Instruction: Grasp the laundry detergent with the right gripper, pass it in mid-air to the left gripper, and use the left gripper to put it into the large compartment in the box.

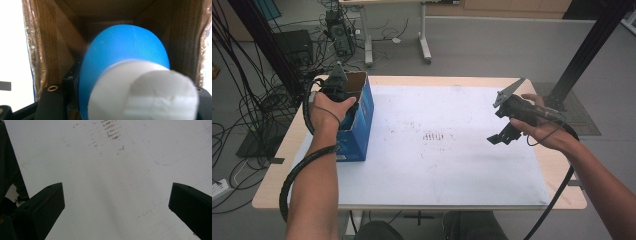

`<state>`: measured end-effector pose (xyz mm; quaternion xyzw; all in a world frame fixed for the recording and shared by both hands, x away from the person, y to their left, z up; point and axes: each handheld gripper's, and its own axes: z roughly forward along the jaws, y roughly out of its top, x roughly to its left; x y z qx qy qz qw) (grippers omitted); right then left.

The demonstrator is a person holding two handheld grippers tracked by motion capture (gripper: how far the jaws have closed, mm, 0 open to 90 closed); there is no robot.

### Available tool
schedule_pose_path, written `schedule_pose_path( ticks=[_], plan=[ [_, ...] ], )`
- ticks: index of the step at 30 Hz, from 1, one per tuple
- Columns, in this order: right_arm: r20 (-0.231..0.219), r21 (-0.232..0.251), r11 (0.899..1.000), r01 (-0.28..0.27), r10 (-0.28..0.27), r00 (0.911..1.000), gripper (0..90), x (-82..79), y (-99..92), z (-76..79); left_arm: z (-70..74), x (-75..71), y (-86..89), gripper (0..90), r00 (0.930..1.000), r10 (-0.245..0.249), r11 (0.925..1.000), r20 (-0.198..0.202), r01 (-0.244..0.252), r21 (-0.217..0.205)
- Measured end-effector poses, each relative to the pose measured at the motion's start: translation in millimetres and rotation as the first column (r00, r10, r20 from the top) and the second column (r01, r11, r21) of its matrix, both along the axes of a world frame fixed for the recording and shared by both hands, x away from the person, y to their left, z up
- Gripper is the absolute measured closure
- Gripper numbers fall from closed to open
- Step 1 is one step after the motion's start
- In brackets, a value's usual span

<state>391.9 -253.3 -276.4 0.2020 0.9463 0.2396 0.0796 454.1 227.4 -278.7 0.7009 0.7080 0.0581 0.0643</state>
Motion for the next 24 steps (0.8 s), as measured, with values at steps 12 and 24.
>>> schedule_pose_path(
  ticks=[12,24],
  plan=[
    [-0.001,-0.001,1.000,-0.002,0.002,1.0000,0.4,-0.2,0.3,0.2,-0.1,-0.4,0.2,36.2,1.0000,0.002,1.0000,0.003,-0.002,-0.001],
    [0.000,0.000,1.000,-0.003,0.003,1.0000,0.4,-0.4,0.2,-0.3,0.0,-0.2,-0.5,36.2,1.0000,0.001,1.0000,0.000,-0.001,0.004]
  ],
)
